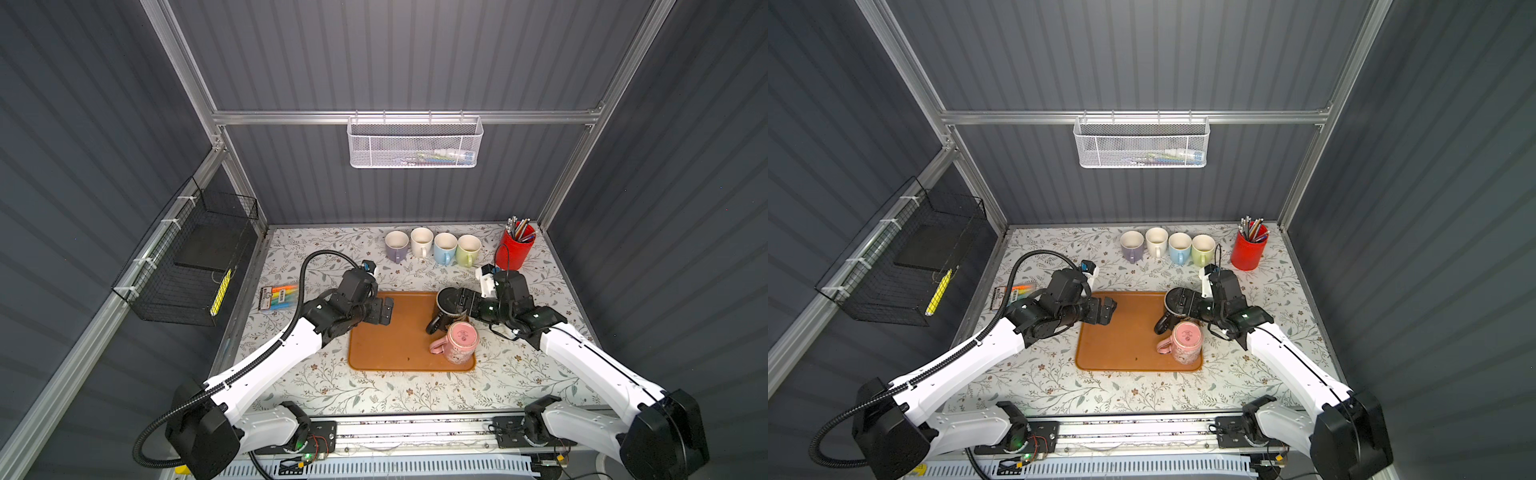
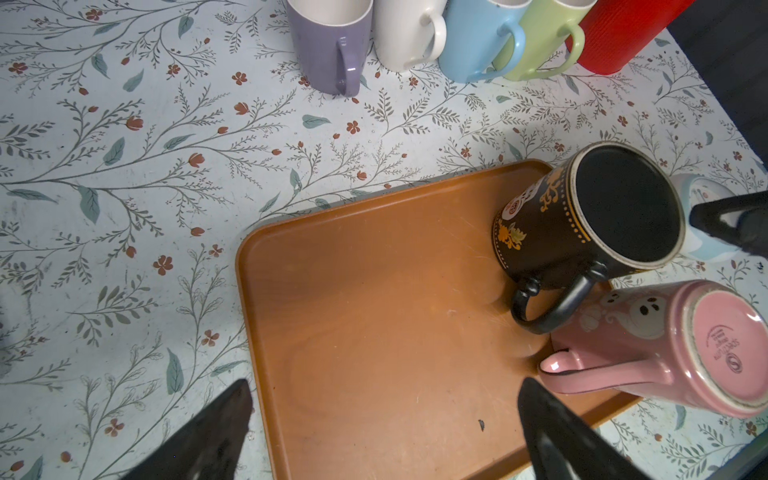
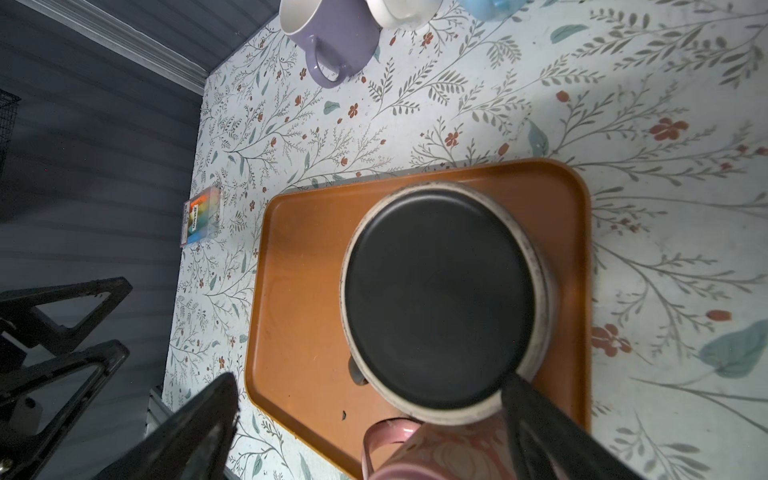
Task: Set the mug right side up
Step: 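Move the right gripper over the black mug while the left moves toward the tray, then lower the right gripper onto the upside-down black mug on the tray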
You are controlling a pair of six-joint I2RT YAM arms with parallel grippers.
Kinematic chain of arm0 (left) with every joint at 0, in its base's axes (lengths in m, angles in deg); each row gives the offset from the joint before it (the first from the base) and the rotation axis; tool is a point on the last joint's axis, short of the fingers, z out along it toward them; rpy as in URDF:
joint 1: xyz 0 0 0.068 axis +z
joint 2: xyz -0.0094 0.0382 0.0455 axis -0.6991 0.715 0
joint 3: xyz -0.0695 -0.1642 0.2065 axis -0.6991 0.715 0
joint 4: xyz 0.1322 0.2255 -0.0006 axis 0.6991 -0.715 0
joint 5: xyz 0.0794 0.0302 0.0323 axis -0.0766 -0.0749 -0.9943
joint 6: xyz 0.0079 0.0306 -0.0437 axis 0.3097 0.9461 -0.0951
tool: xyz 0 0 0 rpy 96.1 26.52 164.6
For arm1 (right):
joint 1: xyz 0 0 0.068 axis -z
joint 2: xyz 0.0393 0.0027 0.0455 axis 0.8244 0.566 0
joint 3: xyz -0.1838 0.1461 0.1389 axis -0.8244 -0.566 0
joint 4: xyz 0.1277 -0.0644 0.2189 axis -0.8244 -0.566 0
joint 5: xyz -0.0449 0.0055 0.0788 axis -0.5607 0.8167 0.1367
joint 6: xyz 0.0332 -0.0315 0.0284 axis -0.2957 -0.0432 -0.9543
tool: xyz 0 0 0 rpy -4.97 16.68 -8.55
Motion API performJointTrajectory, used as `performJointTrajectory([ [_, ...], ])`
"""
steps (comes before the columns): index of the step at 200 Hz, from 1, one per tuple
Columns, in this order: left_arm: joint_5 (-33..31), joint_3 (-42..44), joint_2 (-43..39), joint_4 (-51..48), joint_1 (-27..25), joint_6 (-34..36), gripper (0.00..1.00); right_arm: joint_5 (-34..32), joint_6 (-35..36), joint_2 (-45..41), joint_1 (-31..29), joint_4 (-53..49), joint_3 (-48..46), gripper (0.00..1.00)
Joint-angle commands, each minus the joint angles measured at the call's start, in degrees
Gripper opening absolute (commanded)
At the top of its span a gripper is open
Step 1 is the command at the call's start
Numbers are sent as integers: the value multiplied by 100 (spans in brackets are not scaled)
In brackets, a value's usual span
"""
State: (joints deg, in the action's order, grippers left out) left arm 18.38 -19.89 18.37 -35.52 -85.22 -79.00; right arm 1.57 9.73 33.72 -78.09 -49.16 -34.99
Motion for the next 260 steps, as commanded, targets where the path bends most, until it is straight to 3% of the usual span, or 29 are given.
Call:
performJointTrajectory([
  [1, -87, 68, -202, -36, -18, -16, 100, 88, -69, 4, 40, 94, -84, 97],
  [97, -88, 125, -244, 7, -12, -6, 100, 11, -60, -520, 296, -154, -323, 98],
  [132, -85, 133, -243, 1, -18, -2, 100, 450, -157, -298, 328, 60, -397, 98],
  [260, -208, 221, -390, -91, -17, 65, 100, 963, -116, 881, 358, 599, 44, 97],
])
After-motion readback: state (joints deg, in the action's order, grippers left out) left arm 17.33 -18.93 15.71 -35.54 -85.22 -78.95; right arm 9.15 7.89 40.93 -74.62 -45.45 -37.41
